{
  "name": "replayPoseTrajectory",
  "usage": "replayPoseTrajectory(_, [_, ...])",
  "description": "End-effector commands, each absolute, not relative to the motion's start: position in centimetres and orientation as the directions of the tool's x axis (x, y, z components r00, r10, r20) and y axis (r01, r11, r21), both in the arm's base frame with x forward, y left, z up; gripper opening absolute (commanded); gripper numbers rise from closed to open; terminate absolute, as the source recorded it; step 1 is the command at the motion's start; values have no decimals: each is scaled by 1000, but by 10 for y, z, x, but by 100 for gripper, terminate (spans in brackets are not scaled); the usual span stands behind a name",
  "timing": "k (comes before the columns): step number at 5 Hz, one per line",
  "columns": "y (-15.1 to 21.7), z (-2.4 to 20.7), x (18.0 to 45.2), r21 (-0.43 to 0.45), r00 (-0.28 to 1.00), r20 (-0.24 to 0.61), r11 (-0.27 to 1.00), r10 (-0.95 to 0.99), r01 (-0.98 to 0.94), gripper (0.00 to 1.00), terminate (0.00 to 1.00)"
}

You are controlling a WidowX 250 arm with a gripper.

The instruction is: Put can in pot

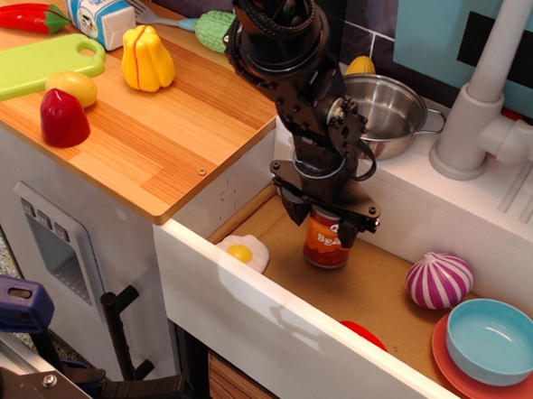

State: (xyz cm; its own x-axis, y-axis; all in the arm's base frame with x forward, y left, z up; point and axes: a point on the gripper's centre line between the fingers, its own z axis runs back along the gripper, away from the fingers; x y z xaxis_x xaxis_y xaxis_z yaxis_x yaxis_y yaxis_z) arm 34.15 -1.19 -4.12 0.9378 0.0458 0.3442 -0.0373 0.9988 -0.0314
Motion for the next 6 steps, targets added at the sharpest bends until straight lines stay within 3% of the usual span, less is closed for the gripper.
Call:
replayPoseTrajectory(1, [-16, 7, 344, 19, 934, 350, 997, 67, -78, 0, 0])
replayPoseTrajectory(3, [3, 100, 322, 211, 963, 263, 972, 48, -106, 0, 0])
replayPoseTrajectory(4, [16, 131, 326, 310, 961, 273, 949, -35, -54, 0, 0])
replayPoseTrajectory(6, [17, 139, 379, 322, 901, 388, 944, -194, 64, 0, 0])
